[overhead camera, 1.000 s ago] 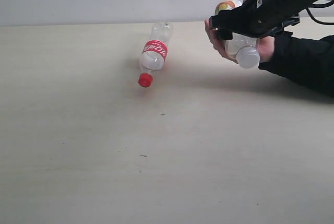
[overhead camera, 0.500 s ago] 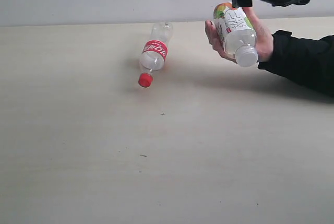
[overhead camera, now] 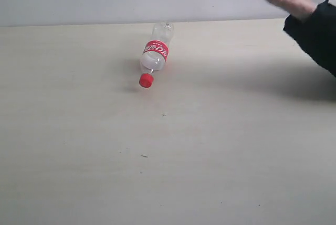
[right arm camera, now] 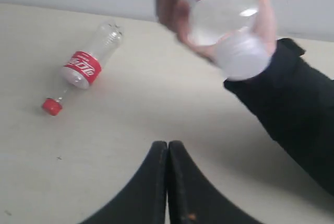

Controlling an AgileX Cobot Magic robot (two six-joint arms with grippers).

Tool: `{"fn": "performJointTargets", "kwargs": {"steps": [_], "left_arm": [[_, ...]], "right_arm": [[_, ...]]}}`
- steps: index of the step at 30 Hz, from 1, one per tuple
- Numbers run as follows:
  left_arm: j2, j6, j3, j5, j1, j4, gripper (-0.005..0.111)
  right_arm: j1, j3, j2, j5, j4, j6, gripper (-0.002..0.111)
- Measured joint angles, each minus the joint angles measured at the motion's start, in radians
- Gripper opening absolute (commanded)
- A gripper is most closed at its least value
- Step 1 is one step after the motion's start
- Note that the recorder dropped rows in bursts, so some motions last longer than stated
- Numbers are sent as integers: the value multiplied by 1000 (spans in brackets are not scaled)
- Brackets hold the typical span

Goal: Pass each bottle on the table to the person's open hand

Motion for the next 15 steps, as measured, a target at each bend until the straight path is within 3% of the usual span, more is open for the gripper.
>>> {"fn": "performJointTargets", "kwargs": {"steps": [7,15], "left_arm": [[0,0,0,0,0,0,0],[0,0,0,0,0,0,0]], "right_arm": [[0,104,-392,131,237,-204,0],[0,209,-660,215,283,-262,0]]}}
